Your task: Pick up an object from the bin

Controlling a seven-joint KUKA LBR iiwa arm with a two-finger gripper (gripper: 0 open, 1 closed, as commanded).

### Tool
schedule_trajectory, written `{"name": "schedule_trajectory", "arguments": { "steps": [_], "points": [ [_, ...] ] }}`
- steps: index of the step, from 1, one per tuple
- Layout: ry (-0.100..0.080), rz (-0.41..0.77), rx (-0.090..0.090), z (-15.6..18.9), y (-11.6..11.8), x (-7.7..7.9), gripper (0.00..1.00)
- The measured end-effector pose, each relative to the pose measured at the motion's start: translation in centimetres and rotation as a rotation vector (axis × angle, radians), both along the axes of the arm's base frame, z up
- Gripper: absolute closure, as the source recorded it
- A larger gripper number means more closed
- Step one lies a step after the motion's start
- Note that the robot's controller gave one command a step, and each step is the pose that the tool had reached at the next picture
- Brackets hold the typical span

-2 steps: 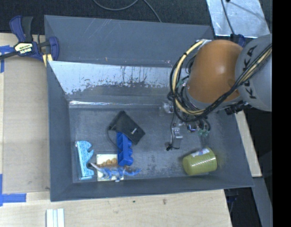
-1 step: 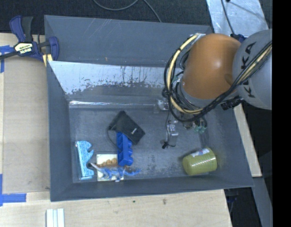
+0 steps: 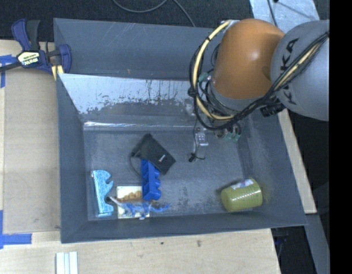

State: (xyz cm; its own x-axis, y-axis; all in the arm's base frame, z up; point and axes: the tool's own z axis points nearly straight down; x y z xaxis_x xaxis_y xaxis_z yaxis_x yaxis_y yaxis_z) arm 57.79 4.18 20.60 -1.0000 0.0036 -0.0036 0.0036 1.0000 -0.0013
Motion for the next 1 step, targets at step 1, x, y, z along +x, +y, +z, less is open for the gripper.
{"name": "schedule_trajectory", "arguments": {
  "steps": [1],
  "points": [
    [-0.010, 0.003, 0.004, -2.46, 3.01, 1.82, 0.00]
  ]
}}
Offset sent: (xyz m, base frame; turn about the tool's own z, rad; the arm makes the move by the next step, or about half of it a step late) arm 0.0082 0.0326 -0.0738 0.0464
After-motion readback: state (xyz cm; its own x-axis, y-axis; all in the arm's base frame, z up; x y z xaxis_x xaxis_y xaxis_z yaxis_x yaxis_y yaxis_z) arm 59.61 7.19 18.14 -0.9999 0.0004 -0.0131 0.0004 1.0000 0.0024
